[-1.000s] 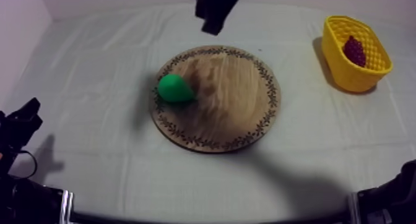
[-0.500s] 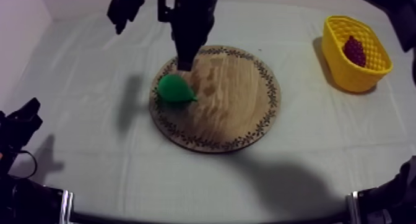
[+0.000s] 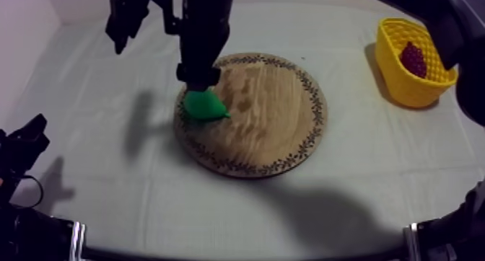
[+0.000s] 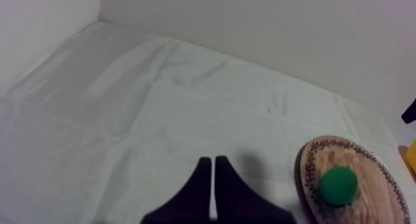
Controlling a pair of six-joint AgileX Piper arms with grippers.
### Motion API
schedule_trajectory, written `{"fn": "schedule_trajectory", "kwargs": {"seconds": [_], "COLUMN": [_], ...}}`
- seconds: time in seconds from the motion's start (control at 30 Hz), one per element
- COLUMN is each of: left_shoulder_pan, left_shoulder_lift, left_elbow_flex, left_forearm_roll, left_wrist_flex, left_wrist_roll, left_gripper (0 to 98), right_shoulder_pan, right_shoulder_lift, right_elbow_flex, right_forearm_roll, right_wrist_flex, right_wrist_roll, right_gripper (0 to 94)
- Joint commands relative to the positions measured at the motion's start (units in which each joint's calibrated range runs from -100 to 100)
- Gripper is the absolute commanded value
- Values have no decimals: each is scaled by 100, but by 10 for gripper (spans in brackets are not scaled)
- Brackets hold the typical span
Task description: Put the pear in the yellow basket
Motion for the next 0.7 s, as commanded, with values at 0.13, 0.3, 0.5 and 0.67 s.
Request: {"fn": "schedule_trajectory", "kwargs": {"seconds": [0.13,0.3,0.5,0.67], "left_shoulder_pan": [1,1,1,1], "left_shoulder_lift": [0,0,0,0], "left_elbow_flex": [0,0,0,0], "left_forearm_roll": [-2,-2,-2,-2], "left_wrist_flex": [-1,-1,-1,-1], "left_wrist_roll": [0,0,0,0], "left_gripper": [1,1,1,1], "right_shoulder_pan": [48,84,100,133], "right_shoulder_lift": [146,376,848,1387], "right_elbow_flex": [7,-13,-244,-582], "right_forearm_roll": [-67,-148,-258,-308], "right_wrist_flex": [-80,-164,-256,-320], "right_wrist_roll": [59,147,223,233], "right_gripper": [723,721,715,711]}}
